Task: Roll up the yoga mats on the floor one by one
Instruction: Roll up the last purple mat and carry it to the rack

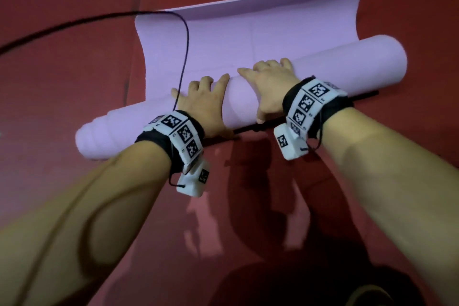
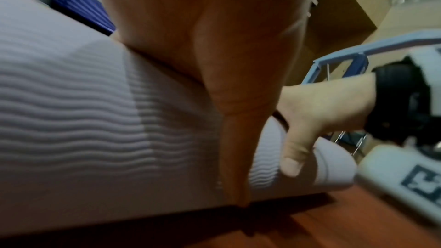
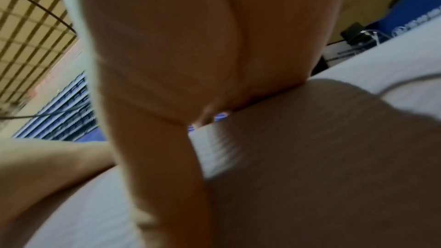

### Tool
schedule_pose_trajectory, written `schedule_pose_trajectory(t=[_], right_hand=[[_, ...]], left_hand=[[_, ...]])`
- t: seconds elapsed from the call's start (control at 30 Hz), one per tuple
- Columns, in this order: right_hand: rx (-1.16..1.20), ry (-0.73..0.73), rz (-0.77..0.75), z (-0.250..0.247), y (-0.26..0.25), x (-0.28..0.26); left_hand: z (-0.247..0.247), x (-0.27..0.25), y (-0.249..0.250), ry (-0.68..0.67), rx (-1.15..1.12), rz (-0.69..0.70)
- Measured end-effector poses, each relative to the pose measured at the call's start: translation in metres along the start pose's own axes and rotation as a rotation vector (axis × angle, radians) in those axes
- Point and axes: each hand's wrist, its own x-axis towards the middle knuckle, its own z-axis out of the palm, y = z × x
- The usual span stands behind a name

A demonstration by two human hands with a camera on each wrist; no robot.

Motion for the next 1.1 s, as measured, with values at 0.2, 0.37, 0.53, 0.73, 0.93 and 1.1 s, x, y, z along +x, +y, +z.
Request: schedule_pose_trajectory(t=[0.2, 0.37, 0.53, 0.73, 0.93, 1.1], right_hand=[[-0.068, 0.009, 0.044, 0.004, 0.008, -0.007], [-0.082, 0.044, 0.058, 0.005, 0.008, 0.002], [-0.046, 0.028, 0.059, 0.0, 0.007, 0.007], [-0.106, 0.065, 0.095, 0.008, -0.005, -0.005], [-0.168, 0.174, 0.08, 0.018, -0.013, -0.038], [-0.176, 0.107, 0.03, 0.022, -0.021, -0.062]], left_hand=[[-0.004, 0.014, -0.005, -0.006, 0.017, 0.004], [-0.008, 0.022, -0.008, -0.012, -0.006, 0.0], [-0.011, 0.026, -0.01, -0.022, -0.009, -0.01], [-0.003, 0.012, -0.002, 0.027, 0.019, -0.013], [0.014, -0.02, 0.01, 0.165, 0.009, -0.022], [0.016, -0.045, 0.007, 0.07, 0.0, 0.026]])
